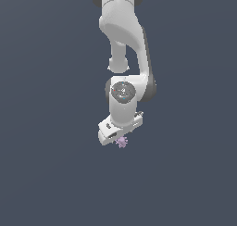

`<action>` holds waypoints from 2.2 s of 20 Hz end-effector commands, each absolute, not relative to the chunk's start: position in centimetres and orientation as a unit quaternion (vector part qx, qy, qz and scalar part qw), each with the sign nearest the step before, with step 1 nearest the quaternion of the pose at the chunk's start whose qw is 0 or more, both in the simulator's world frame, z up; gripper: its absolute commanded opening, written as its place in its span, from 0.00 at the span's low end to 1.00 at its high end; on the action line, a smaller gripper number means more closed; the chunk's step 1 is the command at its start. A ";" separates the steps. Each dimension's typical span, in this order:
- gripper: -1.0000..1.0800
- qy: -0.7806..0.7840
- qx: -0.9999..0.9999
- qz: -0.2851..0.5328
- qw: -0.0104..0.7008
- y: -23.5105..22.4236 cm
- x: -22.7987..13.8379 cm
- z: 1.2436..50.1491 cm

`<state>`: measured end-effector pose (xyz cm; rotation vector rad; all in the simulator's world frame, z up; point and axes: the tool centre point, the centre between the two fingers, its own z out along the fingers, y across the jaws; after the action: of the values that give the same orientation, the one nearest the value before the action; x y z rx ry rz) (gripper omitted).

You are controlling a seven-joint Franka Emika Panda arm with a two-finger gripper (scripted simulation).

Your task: Pick up the object and move it to a goal position.

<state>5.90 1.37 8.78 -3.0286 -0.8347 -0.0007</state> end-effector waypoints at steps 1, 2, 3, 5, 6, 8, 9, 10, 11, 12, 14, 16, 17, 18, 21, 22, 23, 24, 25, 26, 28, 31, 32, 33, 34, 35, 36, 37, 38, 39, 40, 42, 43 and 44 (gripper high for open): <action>0.96 -0.266 -0.964 0.000 0.000 1.4 5.9 8.3; 0.96 -0.266 -0.964 0.000 0.000 1.4 5.9 8.0; 0.96 -0.266 -0.964 0.000 0.000 1.4 5.9 7.5; 0.96 -0.267 -0.964 0.000 0.000 1.4 5.8 6.5; 0.96 -0.267 -0.964 0.000 0.000 1.4 5.8 5.9; 0.96 -0.268 -0.964 0.000 0.000 1.4 5.8 4.9; 0.96 -0.268 -0.963 0.000 0.000 1.4 5.8 4.5; 0.96 -0.268 -0.963 0.000 0.000 1.4 5.8 4.2; 0.96 -0.268 -0.963 0.000 0.000 1.4 5.8 4.0; 0.96 -0.268 -0.963 0.000 0.000 1.4 5.8 3.9; 0.96 -0.268 -0.963 0.000 0.000 1.4 5.9 3.8; 0.00 -0.268 -0.963 0.000 0.000 1.4 5.9 3.9; 0.00 -0.268 -0.963 0.000 0.000 1.4 5.9 3.9; 0.00 -0.268 -0.963 0.000 0.000 1.4 5.9 3.9; 0.00 -0.268 -0.963 0.000 0.000 1.4 5.9 3.9; 0.00 -0.268 -0.963 0.000 0.000 1.4 5.9 3.9; 0.00 -0.268 -0.963 0.000 0.000 1.4 5.9 3.9; 0.00 -0.268 -0.963 0.000 0.000 1.4 5.9 3.9; 0.00 -0.268 -0.963 0.000 0.000 1.4 5.9 3.9; 0.00 -0.268 -0.963 0.000 0.000 1.4 5.9 3.9; 0.00 -0.268 -0.963 0.000 0.000 1.5 5.9 4.0; 0.00 -0.268 -0.963 0.000 0.000 1.8 5.8 4.5; 0.00 -0.268 -0.963 0.000 0.000 2.0 5.7 4.7; 0.00 -0.268 -0.963 0.000 0.000 2.3 5.6 5.1; 0.00 -0.268 -0.963 0.000 0.000 2.5 5.5 5.4; 0.00 -0.268 -0.963 0.000 0.000 2.8 5.4 5.9; 0.00 -0.268 -0.963 0.000 0.000 3.2 5.3 6.3; 0.00 -0.268 -0.963 0.000 0.000 3.6 5.1 6.9; 0.00 -0.268 -0.963 0.000 0.000 4.0 5.0 7.5; 0.00 -0.268 -0.963 0.000 0.000 4.5 4.8 8.1; 0.00 -0.268 -0.963 0.000 0.000 5.0 4.6 8.9; 0.00 -0.268 -0.963 0.000 0.000 6.2 4.2 10.5; 0.00 -0.268 -0.963 0.000 0.000 6.8 4.0 11.4; 0.00 -0.268 -0.963 0.000 -0.001 7.5 3.7 12.4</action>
<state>4.07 6.48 10.96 -3.0275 -0.8414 0.0024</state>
